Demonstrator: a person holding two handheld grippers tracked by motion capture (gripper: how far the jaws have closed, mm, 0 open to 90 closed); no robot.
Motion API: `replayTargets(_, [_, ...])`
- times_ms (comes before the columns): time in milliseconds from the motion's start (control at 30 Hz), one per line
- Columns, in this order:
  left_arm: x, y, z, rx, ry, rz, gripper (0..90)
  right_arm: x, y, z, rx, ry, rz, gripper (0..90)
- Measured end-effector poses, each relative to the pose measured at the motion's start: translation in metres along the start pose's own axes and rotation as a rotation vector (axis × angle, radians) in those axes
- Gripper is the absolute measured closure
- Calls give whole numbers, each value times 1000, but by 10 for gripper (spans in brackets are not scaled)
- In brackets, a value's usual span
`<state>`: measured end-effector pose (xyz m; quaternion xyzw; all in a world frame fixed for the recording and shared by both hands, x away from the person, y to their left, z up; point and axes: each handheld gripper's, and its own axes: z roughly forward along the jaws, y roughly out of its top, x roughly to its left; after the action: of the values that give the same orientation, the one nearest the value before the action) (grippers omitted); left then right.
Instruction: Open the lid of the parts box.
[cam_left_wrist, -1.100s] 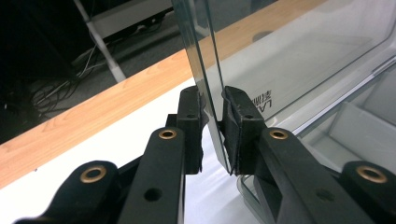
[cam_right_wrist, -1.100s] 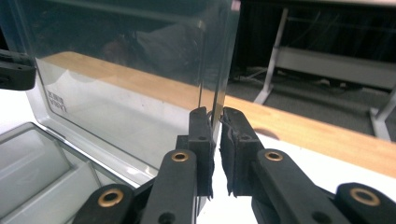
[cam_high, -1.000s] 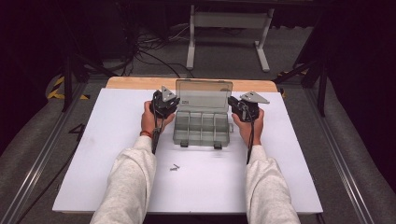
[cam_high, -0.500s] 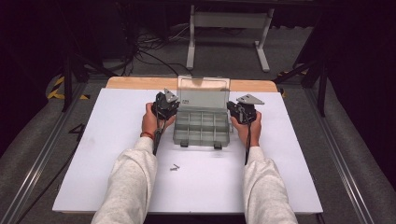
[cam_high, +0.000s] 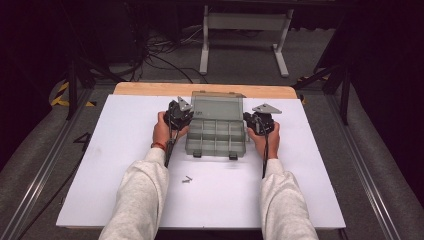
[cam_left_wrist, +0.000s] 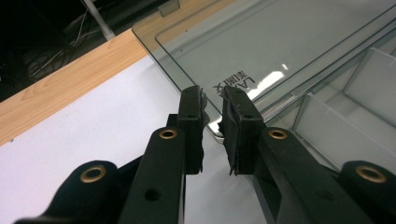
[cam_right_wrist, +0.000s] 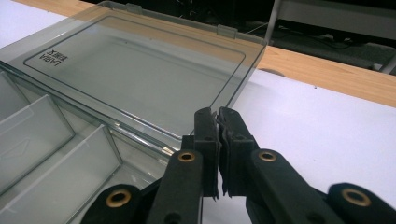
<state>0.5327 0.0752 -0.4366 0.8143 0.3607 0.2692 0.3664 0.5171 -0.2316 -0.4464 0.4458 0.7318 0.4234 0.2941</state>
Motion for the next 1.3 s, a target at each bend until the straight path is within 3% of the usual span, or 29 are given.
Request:
replayTargets(133, [1,0,-2,2,-9,3,766,1,1,-3,-3,4,-6,868])
replayTargets(233, [4,0,-12,-19,-29,33,751,3,3,-8,-10,24,-19,857])
replayTargets(367, [8,-1,-21,-40,-43,41,731,7,3,-15,-23,50,-45,848])
replayTargets(600, [4,0,-37,-81,-67,103,712,4,3,-27,-45,69,-62,839])
replayTargets(700, [3,0,-48,-111,-89,122,698,5,4,-36,-57,82,-95,832])
replayTargets(733, [2,-1,-53,-115,-93,151,685,7,4,-41,-66,90,-108,831])
replayTargets(833, [0,-3,-64,-131,-98,179,672,10,4,-50,-71,104,-141,819])
replayTargets(1067, [-2,-9,-86,-170,-118,211,626,17,4,-70,-111,160,-181,797])
replayTargets(1300, [-5,-22,-110,-221,-138,244,538,22,2,-86,-145,206,-192,763])
